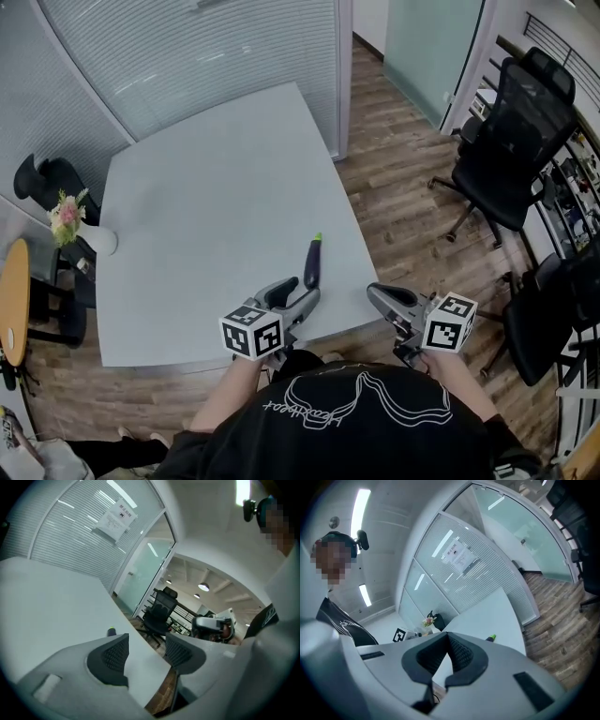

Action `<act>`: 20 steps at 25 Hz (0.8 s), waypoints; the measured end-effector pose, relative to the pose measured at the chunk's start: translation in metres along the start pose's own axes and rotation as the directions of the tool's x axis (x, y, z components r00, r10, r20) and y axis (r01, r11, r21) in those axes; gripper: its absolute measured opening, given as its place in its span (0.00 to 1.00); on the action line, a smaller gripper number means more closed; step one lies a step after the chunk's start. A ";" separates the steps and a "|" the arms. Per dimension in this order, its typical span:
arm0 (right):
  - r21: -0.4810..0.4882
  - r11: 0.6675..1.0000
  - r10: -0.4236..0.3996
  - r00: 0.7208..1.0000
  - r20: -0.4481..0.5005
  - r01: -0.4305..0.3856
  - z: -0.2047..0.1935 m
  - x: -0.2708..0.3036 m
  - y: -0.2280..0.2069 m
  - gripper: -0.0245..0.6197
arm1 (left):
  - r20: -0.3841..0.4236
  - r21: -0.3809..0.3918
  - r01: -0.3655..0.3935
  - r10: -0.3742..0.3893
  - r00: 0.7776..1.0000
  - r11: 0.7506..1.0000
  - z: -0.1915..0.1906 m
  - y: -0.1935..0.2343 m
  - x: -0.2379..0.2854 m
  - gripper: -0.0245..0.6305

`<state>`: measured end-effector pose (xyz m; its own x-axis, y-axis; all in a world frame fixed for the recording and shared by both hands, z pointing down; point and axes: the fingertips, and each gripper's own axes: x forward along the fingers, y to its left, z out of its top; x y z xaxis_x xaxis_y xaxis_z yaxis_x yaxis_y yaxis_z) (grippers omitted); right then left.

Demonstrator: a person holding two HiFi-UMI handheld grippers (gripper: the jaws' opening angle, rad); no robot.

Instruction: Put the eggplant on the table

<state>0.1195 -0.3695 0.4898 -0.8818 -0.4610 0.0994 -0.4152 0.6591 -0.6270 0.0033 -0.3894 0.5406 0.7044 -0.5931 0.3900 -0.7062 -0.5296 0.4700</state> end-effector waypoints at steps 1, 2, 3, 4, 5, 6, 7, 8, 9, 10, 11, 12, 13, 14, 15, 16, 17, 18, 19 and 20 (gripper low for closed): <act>-0.008 1.000 0.008 1.000 0.000 -0.008 0.001 0.001 0.004 0.05 | 0.016 0.014 0.022 -0.023 1.000 1.000 0.007 -0.010 -0.007 0.42; -0.016 1.000 0.017 1.000 0.001 -0.017 0.003 0.002 0.008 0.05 | 0.030 0.029 0.041 -0.041 0.999 0.999 0.014 -0.020 -0.014 0.42; -0.025 0.999 0.027 1.000 0.003 -0.027 0.005 0.003 0.013 0.05 | 0.043 0.045 0.054 -0.056 0.997 0.998 0.019 -0.029 -0.022 0.42; -0.035 0.999 0.038 0.999 0.005 -0.038 0.007 0.004 0.018 0.05 | 0.058 0.060 0.063 -0.067 0.996 0.996 0.025 -0.036 -0.029 0.41; -0.047 0.998 0.050 0.999 0.008 -0.050 0.009 0.005 0.024 0.05 | 0.073 0.073 0.071 -0.076 0.994 0.995 0.030 -0.044 -0.035 0.40; -0.060 0.996 0.063 0.998 0.010 -0.062 0.010 0.005 0.030 0.05 | 0.088 0.083 0.079 -0.087 0.992 0.993 0.035 -0.051 -0.042 0.39; -0.072 0.995 0.075 0.997 0.011 -0.074 0.012 0.005 0.036 0.05 | 0.102 0.089 0.089 -0.098 0.990 0.992 0.040 -0.058 -0.048 0.37; -0.084 0.993 0.086 0.996 0.010 -0.085 0.013 0.006 0.042 0.05 | 0.113 0.092 0.098 -0.109 0.988 0.991 0.043 -0.064 -0.054 0.33; -0.094 0.991 0.095 0.995 0.009 -0.094 0.014 0.006 0.046 0.05 | 0.120 0.094 0.104 -0.115 0.986 0.990 0.045 -0.070 -0.059 0.30; -0.102 0.990 0.102 0.995 0.007 -0.101 0.014 0.006 0.050 0.05 | 0.122 0.100 0.105 -0.117 0.986 0.989 0.046 -0.075 -0.063 0.25; -0.108 0.988 0.109 0.994 0.006 -0.107 0.015 0.007 0.053 0.05 | 0.123 0.110 0.101 -0.115 0.986 0.989 0.047 -0.078 -0.067 0.21; -0.114 0.987 0.117 0.993 0.005 -0.115 0.015 0.007 0.057 0.05 | 0.126 0.121 0.096 -0.111 0.986 0.988 0.048 -0.081 -0.071 0.18; -0.119 0.985 0.127 0.992 0.005 -0.125 0.016 0.008 0.061 0.05 | 0.130 0.130 0.092 -0.109 0.985 0.987 0.049 -0.084 -0.074 0.16; -0.125 0.983 0.137 0.991 0.004 -0.136 0.016 0.009 0.065 0.05 | 0.136 0.135 0.093 -0.111 0.984 0.987 0.049 -0.087 -0.077 0.14; -0.131 0.981 0.148 0.989 0.002 -0.146 0.016 0.009 0.070 0.05 | 0.143 0.138 0.095 -0.115 0.983 0.986 0.049 -0.091 -0.080 0.12; -0.136 0.978 0.157 0.988 -0.001 -0.156 0.016 0.010 0.074 0.05 | 0.148 0.142 0.097 -0.118 0.982 0.985 0.049 -0.094 -0.083 0.10; -0.141 0.976 0.164 0.986 -0.005 -0.163 0.016 0.011 0.078 0.05 | 0.152 0.148 0.096 -0.119 0.981 0.984 0.049 -0.097 -0.086 0.09; -0.146 0.975 0.170 0.985 -0.010 -0.170 0.015 0.012 0.082 0.05 | 0.154 0.156 0.093 -0.118 0.981 0.983 0.050 -0.100 -0.088 0.08; -0.152 0.973 0.175 0.984 -0.016 -0.175 0.015 0.013 0.085 0.05 | 0.154 0.164 0.090 -0.116 0.981 0.982 0.050 -0.102 -0.089 0.07; -0.159 0.971 0.179 0.984 -0.022 -0.181 0.015 0.014 0.087 0.05 | 0.153 0.171 0.088 -0.115 0.982 0.981 0.050 -0.103 -0.090 0.07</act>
<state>0.0746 -0.3274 0.4254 -0.9468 -0.3218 0.0025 -0.2792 0.8175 -0.5038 0.0092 -0.3120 0.4170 0.7615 -0.6140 0.2077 -0.6432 -0.6758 0.3600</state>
